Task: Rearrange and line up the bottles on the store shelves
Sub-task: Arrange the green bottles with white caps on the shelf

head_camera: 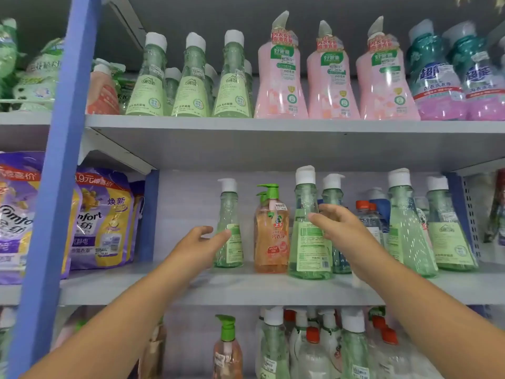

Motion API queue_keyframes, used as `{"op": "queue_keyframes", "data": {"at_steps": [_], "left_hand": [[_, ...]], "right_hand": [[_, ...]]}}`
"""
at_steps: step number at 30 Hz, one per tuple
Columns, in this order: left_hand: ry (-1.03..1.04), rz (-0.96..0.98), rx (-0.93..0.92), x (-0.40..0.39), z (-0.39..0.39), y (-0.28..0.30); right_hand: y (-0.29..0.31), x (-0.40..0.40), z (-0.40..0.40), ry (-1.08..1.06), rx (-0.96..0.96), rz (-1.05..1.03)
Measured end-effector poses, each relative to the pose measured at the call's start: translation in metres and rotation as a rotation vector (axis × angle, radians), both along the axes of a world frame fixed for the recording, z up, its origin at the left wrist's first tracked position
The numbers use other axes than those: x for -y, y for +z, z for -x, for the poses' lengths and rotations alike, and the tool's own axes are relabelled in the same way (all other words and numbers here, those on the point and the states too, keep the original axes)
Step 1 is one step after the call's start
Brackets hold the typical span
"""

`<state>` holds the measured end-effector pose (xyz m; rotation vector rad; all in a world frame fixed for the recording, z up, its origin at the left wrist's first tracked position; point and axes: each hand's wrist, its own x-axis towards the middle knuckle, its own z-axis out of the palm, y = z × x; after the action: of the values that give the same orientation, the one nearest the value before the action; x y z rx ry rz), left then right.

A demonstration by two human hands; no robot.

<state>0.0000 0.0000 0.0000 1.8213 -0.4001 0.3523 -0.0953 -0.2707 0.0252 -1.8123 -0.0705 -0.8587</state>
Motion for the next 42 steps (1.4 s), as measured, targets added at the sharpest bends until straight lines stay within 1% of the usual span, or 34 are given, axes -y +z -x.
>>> {"op": "queue_keyframes", "data": {"at_steps": [2, 5, 9, 11, 12, 14, 15, 17, 19, 22, 27, 31, 34, 36, 38, 42], "left_hand": [[-0.021, -0.001, -0.058, 0.001, -0.013, 0.009], [-0.045, -0.049, -0.094, 0.003, -0.033, 0.025], [-0.014, -0.132, -0.112, 0.005, -0.061, 0.042], [0.025, -0.230, -0.117, 0.007, -0.073, 0.052], [0.031, -0.314, -0.116, 0.008, -0.076, 0.056], [0.011, -0.462, -0.122, 0.010, -0.079, 0.066], [-0.005, -0.491, -0.123, 0.011, -0.082, 0.071], [-0.033, -0.477, -0.106, 0.014, -0.091, 0.077], [-0.086, -0.405, -0.107, 0.020, -0.100, 0.076], [-0.135, -0.305, -0.130, 0.024, -0.107, 0.070], [-0.072, -0.334, -0.131, -0.010, -0.104, 0.072], [0.032, -0.294, -0.140, -0.051, -0.101, 0.069], [0.049, -0.267, -0.192, -0.074, -0.103, 0.069], [0.060, -0.299, -0.234, -0.083, -0.107, 0.074], [0.090, -0.376, -0.276, -0.087, -0.113, 0.082], [0.085, -0.490, -0.346, -0.090, -0.133, 0.099]], "right_hand": [[0.006, -0.004, -0.004, -0.050, -0.026, 0.007], [0.013, -0.007, -0.010, -0.086, -0.124, 0.017], [0.016, -0.011, -0.017, -0.092, -0.226, 0.128], [0.017, -0.012, -0.018, -0.094, -0.243, 0.160], [0.018, -0.011, -0.018, -0.094, -0.247, 0.163], [0.018, -0.007, -0.019, -0.090, -0.253, 0.182], [0.019, -0.006, -0.019, -0.087, -0.257, 0.204], [0.022, -0.004, -0.018, -0.067, -0.268, 0.258], [0.025, -0.009, -0.014, -0.015, -0.270, 0.309], [0.025, -0.019, -0.013, 0.084, -0.259, 0.329], [0.027, -0.053, -0.027, 0.146, -0.273, 0.358], [0.032, -0.090, -0.046, 0.112, -0.272, 0.454], [0.036, -0.118, -0.066, 0.095, -0.305, 0.506], [0.041, -0.134, -0.086, 0.108, -0.343, 0.534], [0.048, -0.147, -0.112, 0.119, -0.414, 0.559], [0.059, -0.166, -0.169, 0.155, -0.545, 0.550]]}}
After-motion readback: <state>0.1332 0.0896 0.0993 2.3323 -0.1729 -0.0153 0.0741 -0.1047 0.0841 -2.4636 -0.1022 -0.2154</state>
